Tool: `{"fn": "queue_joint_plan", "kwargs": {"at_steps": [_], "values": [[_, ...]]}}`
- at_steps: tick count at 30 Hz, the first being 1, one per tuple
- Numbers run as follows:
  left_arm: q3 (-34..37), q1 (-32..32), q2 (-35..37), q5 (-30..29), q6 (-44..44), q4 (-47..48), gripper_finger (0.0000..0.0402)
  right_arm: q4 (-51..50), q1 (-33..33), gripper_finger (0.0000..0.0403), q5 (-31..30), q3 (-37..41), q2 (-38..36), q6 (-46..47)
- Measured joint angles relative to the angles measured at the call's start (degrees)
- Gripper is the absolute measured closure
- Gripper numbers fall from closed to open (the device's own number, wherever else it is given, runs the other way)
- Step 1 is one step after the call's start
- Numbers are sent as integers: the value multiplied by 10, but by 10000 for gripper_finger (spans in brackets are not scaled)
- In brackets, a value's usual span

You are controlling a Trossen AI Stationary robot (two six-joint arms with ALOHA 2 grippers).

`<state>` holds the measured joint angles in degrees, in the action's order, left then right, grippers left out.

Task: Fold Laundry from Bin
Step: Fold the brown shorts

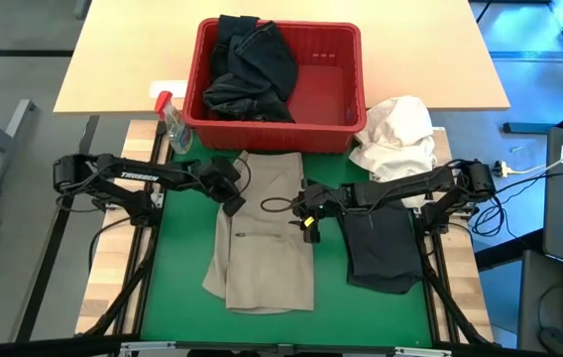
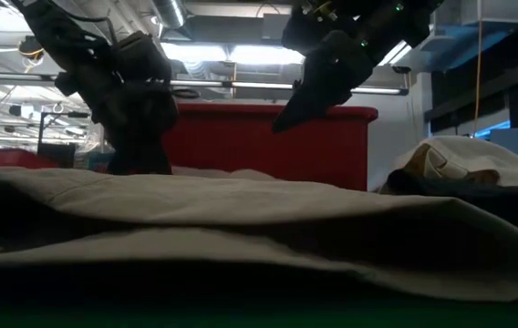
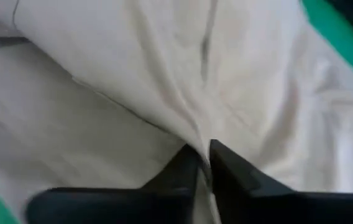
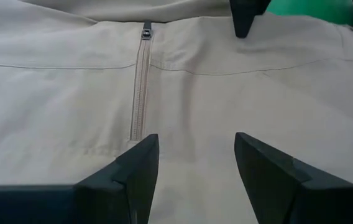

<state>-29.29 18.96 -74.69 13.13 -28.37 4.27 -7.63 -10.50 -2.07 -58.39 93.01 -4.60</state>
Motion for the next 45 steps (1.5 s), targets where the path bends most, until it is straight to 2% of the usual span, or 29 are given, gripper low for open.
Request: {"fn": "queue_joint_plan", "kwargs": {"at_steps": [2,6,8,11,13,15,19,22,30,36,39,42,45], "values": [[-7,0,11,21,-10,8,394,-2,0,194,0,0,0,0],[-43,0,45,61,-26,26,396,-2,0,194,0,0,0,3],[-71,2,53,84,-28,69,398,-2,0,194,0,0,0,3],[-126,3,60,85,-8,189,397,-1,0,194,0,0,0,3],[-162,3,61,48,25,276,396,-1,0,194,0,0,0,4],[-183,3,61,-16,45,345,396,1,0,194,0,0,0,4],[-197,13,61,-114,50,382,396,-3,0,194,1,0,0,5],[-197,20,60,-157,65,390,396,-2,0,194,1,0,0,5],[-197,48,50,-233,81,472,396,-2,0,194,1,0,0,5],[-197,71,45,-251,96,533,396,1,0,194,1,0,0,5],[-197,80,32,-288,107,565,395,2,0,194,1,0,0,5],[-197,87,18,-321,116,575,395,2,0,194,1,0,0,5],[-197,94,8,-324,125,576,395,2,0,194,1,0,0,5]]}}
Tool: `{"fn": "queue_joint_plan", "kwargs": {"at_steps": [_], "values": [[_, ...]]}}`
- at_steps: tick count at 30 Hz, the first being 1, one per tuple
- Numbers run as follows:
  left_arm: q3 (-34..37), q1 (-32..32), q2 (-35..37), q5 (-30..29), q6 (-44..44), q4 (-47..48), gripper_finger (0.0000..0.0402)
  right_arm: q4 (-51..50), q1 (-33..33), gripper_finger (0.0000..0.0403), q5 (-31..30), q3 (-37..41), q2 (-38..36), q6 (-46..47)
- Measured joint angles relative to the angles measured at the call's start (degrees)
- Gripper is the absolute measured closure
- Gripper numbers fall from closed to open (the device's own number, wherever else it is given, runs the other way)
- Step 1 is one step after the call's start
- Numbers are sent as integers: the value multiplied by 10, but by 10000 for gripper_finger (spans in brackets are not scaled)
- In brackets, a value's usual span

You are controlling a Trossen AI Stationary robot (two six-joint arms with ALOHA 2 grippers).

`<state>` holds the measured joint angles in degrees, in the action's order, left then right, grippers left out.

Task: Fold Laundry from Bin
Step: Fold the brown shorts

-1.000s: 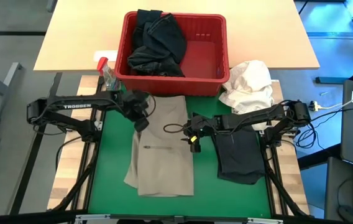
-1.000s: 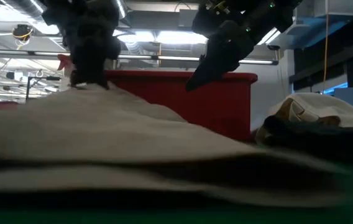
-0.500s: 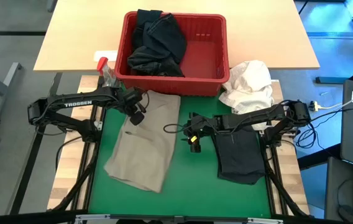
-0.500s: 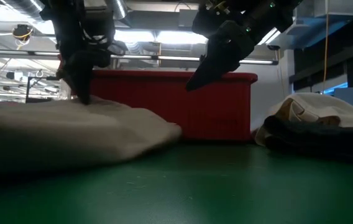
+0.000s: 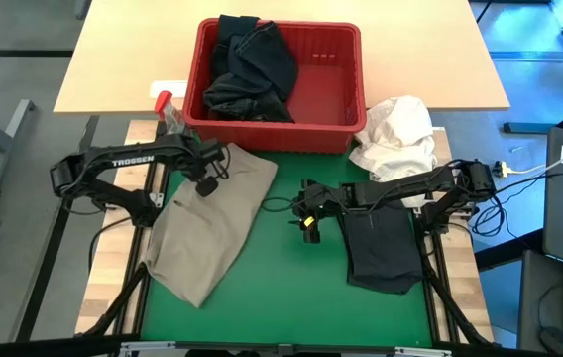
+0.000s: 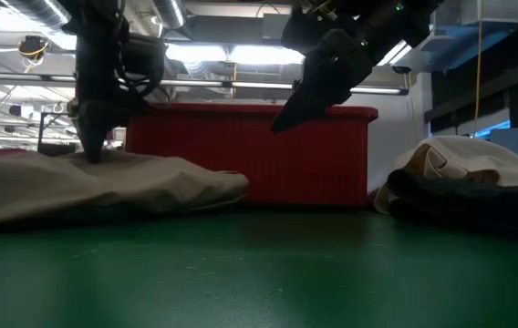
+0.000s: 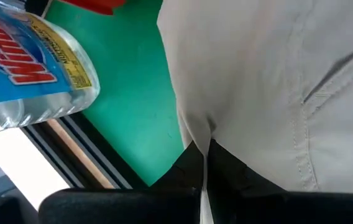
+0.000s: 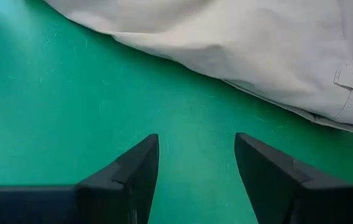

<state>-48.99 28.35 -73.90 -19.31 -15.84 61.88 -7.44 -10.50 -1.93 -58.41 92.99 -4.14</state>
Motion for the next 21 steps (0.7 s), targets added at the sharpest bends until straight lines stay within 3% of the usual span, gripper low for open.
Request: {"fn": "queue_joint_plan", "kwargs": {"at_steps": [7,12,18,21], "values": [[0,3,-2,20,19,0,378,0,0,194,0,0,0,0],[-12,4,-2,18,42,36,311,-1,0,194,0,0,0,0],[-94,-8,6,13,31,97,247,0,0,194,0,0,0,0],[-101,-33,21,78,46,78,235,1,0,194,0,0,0,0]]}}
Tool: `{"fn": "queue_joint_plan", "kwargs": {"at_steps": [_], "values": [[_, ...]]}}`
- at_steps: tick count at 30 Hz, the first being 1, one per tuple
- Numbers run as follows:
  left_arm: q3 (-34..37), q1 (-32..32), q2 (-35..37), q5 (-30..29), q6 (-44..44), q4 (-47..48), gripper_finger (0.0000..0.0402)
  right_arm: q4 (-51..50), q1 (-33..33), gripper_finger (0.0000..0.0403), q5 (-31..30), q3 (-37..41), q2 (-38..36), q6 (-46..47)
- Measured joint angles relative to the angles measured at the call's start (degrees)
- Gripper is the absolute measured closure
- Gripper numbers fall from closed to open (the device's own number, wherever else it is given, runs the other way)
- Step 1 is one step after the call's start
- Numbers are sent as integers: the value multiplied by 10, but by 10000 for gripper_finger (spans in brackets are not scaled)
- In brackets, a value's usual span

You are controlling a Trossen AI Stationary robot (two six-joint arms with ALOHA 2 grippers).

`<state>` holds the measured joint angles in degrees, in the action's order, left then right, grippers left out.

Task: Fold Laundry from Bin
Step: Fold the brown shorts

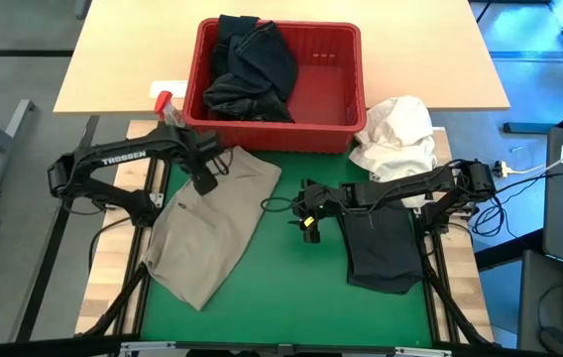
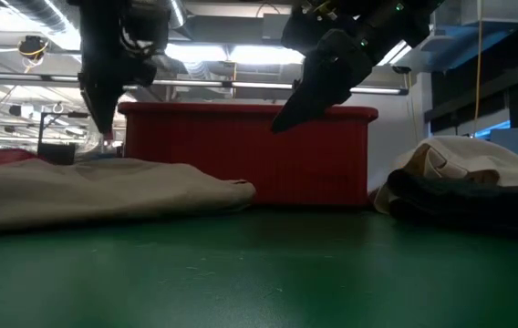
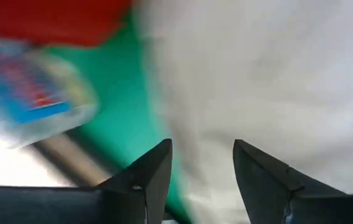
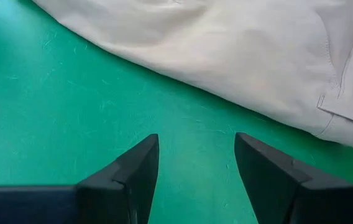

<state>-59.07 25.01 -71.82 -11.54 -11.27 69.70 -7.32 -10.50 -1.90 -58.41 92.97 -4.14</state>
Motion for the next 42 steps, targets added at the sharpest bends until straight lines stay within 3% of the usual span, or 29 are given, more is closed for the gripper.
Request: {"fn": "queue_joint_plan", "kwargs": {"at_steps": [3,6,11,16,24,32,35,38,42], "values": [[34,-32,12,86,11,-59,233,26,0,194,16,0,5,11],[95,-69,12,132,-10,-119,233,76,0,194,36,-1,24,37],[209,-118,5,129,-69,-209,233,156,0,194,65,-1,77,83],[277,-121,-6,132,-122,-285,233,196,4,194,71,0,108,89],[287,-128,-56,144,-200,-527,233,248,4,194,-9,0,113,102],[261,-144,-202,160,-236,-811,233,247,4,194,-16,0,113,102],[221,-146,-218,221,-200,-797,233,240,4,194,-16,0,113,100],[183,-158,-180,254,-176,-744,233,224,4,194,-11,0,113,99],[154,-188,-96,217,-148,-610,233,194,8,194,15,0,113,101]]}}
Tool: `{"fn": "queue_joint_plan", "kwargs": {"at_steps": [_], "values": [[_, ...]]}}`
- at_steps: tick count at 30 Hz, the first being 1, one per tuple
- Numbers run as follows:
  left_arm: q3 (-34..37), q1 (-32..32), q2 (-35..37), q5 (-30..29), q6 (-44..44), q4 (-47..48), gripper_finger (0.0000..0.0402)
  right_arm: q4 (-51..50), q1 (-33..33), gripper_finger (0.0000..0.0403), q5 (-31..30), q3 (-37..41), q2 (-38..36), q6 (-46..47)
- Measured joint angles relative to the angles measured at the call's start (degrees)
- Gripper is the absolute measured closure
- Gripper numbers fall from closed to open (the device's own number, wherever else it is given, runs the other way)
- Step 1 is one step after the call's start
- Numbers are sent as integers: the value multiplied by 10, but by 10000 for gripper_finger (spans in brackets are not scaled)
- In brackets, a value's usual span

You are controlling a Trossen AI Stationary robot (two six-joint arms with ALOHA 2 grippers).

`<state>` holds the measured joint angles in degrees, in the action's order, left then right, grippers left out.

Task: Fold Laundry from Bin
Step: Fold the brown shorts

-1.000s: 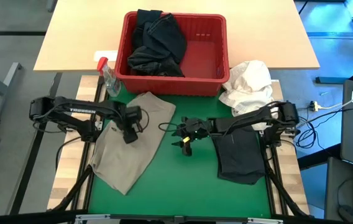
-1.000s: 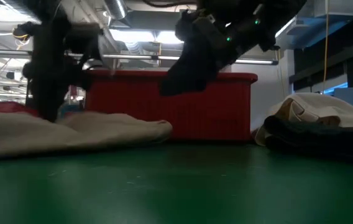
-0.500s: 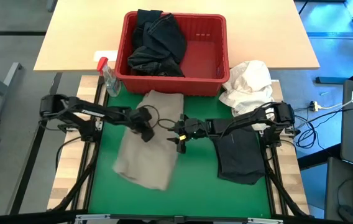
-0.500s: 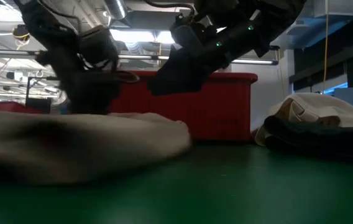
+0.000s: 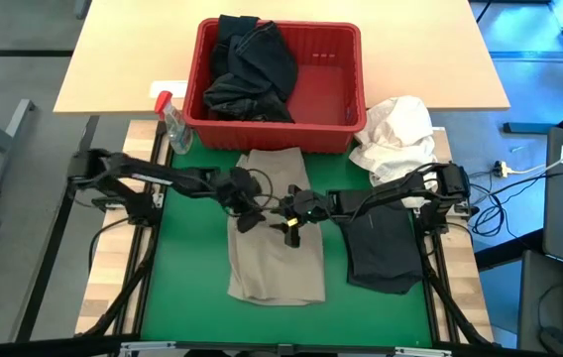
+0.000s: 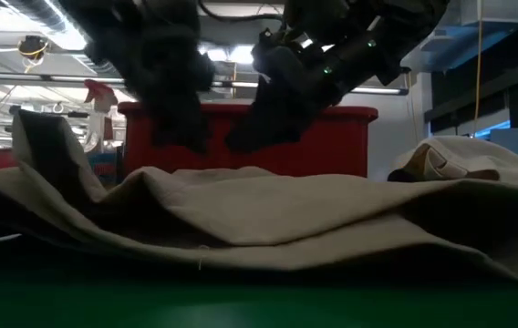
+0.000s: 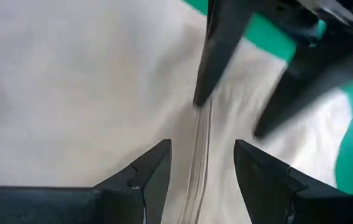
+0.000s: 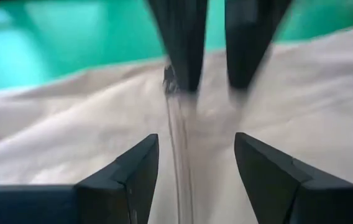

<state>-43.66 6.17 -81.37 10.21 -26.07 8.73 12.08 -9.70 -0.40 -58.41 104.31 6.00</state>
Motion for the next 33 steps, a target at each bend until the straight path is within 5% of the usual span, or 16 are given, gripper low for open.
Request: {"fn": "queue_joint_plan", "kwargs": {"at_steps": [5,13,17,26,29,33], "values": [[16,-66,86,-83,-4,107,233,-54,19,194,15,0,0,-4],[129,-148,78,-124,-8,55,233,-60,37,194,-21,0,4,-18],[174,-154,60,-132,-32,28,233,-58,35,194,-41,0,33,-15],[193,-98,49,-294,-31,21,233,-56,-4,194,-72,0,72,29],[189,-70,50,-262,-10,26,233,-56,-31,194,-73,0,72,48],[161,-66,79,-144,-19,84,233,-38,-39,194,-53,0,71,54]]}}
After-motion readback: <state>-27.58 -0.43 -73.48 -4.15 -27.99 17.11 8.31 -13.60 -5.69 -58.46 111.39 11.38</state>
